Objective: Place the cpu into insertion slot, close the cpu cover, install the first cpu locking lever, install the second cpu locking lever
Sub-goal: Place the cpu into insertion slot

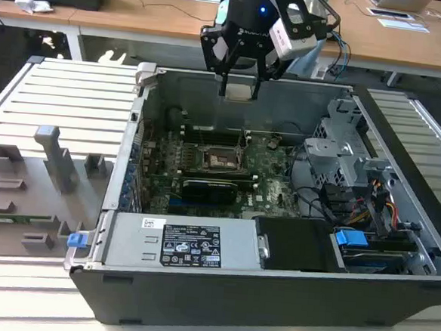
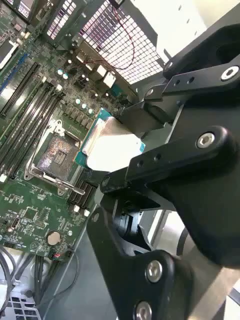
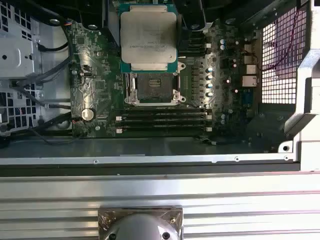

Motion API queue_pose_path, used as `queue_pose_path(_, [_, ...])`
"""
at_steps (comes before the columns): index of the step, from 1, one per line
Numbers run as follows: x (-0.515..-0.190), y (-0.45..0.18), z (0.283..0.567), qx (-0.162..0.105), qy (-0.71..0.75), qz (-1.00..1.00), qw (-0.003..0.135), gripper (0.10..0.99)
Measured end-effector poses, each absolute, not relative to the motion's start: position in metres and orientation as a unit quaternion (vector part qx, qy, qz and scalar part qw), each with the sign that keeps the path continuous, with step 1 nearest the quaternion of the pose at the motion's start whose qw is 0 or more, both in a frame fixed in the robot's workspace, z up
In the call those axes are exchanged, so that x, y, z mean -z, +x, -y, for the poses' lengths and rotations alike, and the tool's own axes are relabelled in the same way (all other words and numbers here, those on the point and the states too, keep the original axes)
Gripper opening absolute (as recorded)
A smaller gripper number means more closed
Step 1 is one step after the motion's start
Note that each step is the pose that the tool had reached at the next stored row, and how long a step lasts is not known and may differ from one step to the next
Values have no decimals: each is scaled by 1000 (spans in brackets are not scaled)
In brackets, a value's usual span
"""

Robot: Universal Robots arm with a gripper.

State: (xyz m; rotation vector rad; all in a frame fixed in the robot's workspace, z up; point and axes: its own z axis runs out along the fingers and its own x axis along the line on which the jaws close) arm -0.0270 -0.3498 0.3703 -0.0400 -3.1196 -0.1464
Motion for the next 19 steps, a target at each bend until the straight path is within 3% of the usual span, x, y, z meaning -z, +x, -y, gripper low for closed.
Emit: queue_pose_path(19, [-351, -27, 350, 43, -13, 999, 9, 541])
